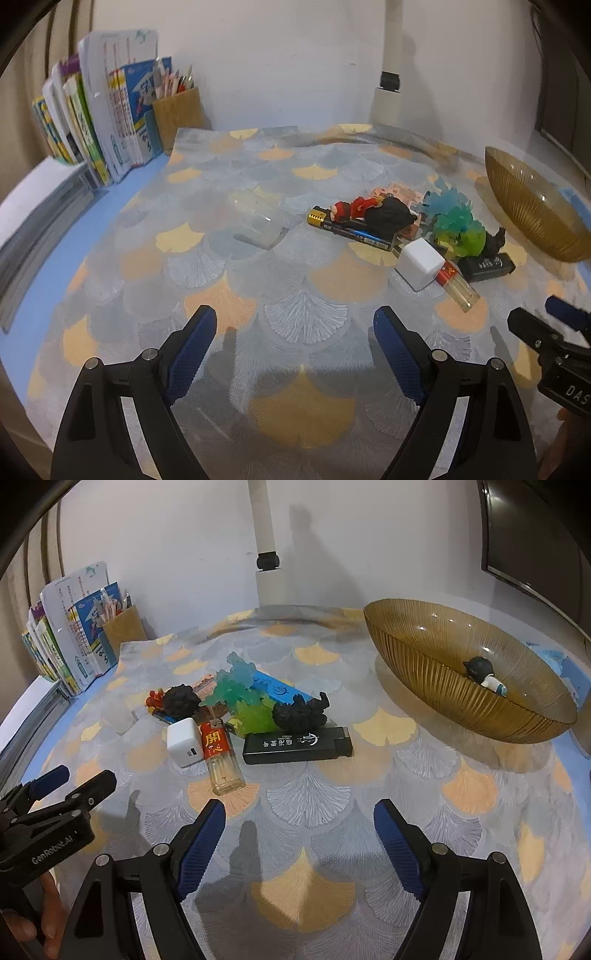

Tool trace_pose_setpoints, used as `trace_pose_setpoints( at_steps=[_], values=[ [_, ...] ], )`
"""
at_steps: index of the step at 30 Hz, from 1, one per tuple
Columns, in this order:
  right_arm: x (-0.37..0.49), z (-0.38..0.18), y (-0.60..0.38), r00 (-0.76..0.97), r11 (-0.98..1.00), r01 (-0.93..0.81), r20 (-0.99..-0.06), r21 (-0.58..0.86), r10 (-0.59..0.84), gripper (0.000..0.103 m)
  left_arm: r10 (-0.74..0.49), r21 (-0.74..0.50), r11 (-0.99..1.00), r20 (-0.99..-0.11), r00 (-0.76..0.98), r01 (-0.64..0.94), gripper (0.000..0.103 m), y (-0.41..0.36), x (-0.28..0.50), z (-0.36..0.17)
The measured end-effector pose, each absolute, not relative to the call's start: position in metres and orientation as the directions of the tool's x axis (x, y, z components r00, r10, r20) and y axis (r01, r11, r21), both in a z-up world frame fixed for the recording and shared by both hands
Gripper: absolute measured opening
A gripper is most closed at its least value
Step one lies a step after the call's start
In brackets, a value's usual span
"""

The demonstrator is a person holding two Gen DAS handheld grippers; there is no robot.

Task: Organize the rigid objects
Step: 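Bring both tools back toward the remaining items on the table, then grasp the red-labelled lighter with the right tool while the left tool grasps the clear cup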

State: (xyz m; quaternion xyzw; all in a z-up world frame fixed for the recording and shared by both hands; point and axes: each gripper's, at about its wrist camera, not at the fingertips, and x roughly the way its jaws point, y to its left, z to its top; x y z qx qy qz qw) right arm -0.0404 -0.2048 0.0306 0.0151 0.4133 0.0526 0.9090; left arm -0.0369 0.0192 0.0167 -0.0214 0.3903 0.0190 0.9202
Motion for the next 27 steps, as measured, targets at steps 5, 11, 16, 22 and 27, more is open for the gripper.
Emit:
trace_pose_setpoints(
  at_steps=[5,11,16,22,27],
  values=[
    [-0.04,0.031,-0.207,0.648,0.994,-0.073,-0.753,0.082,0.11,0.081,-0.045,-0.153,0.983,-0.745,0.666,-0.105,0.086,0.044,-0.031,0.015],
    [-0.04,0.03,-0.204,0.645,0.994,-0.088,-0.756,0.071,0.111,0.081,-0.112,-0.293,0.938,-0.763,0.636,-0.187,0.086,0.092,-0.022,0.011],
    [-0.037,0.029,-0.203,0.633,0.993,-0.089,-0.765,0.079,0.118,0.081,-0.15,-0.273,0.955,-0.777,0.611,-0.112,0.086,0.098,0.009,0.015],
    [-0.035,0.027,-0.206,0.612,0.986,-0.104,-0.774,0.129,0.165,0.081,-0.228,-0.346,0.933,-0.777,0.587,-0.096,0.081,0.092,0.06,0.01],
    [-0.024,0.022,-0.203,0.546,0.972,-0.129,-0.803,0.199,0.237,0.082,-0.183,-0.313,0.942,-0.785,0.592,-0.124,0.077,0.087,0.083,0.007]
  ],
)
